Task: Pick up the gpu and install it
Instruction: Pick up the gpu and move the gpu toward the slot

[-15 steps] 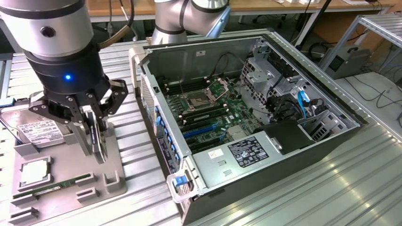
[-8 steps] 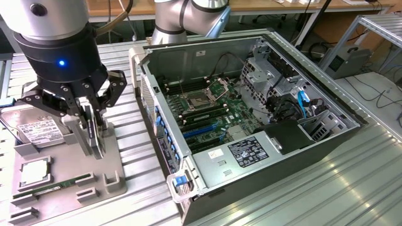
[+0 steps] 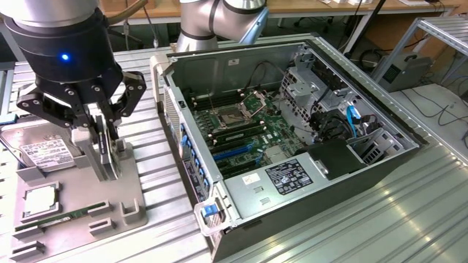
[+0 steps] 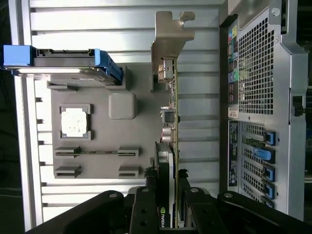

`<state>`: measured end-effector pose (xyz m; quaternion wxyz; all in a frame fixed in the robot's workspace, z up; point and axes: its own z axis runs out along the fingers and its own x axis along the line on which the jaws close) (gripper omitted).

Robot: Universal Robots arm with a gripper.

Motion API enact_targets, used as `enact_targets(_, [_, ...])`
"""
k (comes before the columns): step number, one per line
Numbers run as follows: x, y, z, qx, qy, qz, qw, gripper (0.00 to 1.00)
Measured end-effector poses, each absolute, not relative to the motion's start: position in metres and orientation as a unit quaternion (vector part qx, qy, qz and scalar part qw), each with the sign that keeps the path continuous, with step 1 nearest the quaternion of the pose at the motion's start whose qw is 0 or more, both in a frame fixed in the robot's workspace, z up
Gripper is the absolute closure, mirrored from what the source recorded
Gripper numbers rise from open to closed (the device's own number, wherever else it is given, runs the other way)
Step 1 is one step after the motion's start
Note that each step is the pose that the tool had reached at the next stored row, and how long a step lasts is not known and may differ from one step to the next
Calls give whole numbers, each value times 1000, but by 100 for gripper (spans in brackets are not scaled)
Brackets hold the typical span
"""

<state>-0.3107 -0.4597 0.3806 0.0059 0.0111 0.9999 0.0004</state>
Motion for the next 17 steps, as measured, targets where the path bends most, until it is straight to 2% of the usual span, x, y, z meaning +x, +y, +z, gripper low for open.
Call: enact_targets(17, [-311,-459,416,11,1000,-6,6,73])
